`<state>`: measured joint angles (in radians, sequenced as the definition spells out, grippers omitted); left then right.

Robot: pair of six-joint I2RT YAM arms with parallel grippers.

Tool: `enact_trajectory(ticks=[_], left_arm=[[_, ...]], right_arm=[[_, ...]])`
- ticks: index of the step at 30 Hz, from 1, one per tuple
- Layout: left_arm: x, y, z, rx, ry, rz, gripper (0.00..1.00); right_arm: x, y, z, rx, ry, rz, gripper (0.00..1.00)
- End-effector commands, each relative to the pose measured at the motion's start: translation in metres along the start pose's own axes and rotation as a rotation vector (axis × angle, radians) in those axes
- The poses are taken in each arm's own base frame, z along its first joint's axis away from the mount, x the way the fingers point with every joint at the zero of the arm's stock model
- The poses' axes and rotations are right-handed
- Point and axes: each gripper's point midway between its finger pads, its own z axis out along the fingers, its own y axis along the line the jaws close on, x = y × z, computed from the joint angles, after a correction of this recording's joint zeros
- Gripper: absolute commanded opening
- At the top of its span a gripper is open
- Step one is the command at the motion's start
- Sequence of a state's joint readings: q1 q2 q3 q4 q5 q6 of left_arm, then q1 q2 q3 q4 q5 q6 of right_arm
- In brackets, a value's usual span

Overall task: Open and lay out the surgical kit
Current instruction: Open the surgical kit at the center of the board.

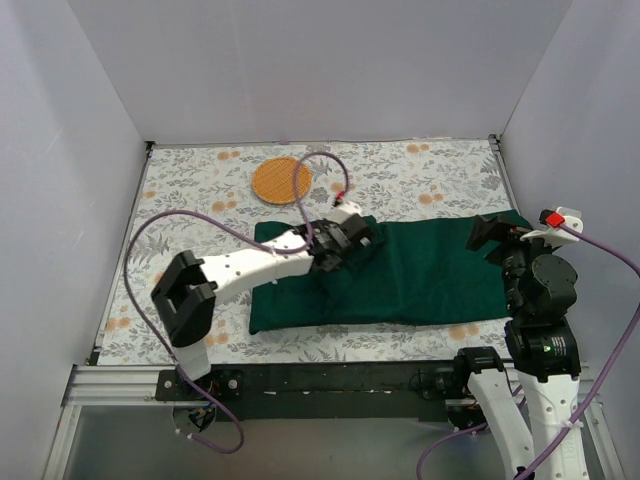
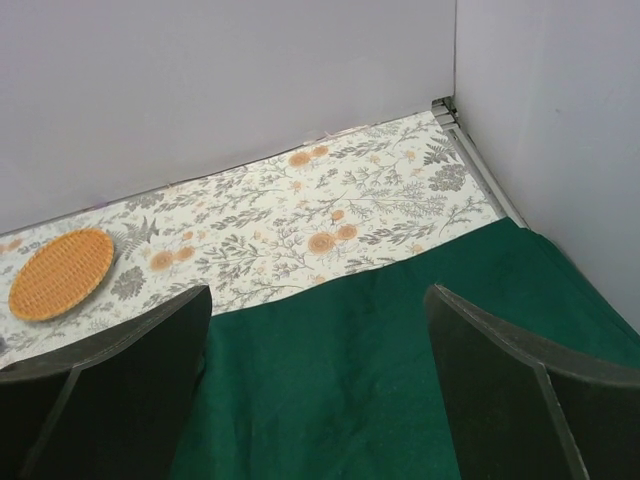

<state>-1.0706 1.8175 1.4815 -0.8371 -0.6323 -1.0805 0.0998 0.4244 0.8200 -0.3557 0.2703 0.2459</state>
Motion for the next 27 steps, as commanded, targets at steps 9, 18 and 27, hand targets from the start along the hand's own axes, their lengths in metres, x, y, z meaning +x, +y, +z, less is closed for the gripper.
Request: enact_trajectory(ticks=[9,18,27], left_arm=[[0.113,0.368,-0.015,-0.913,0.161,-0.499,0.0],[0.268,0.418,0.008,-1.319,0.579,-0.712,0.0],[0.303,0.449,-0.044,-1.519,0.648,-0.91,0.16]], right_arm=[[-0.018,0.024,-0.015,-0.115,-0.11,-0.029,0.94],[-0.02,0.041,-0.028,-0.217,-0.133,-0.02,0.94],[-0.013,0.042,-0.028,-0.23,-0.122,-0.024,0.94]])
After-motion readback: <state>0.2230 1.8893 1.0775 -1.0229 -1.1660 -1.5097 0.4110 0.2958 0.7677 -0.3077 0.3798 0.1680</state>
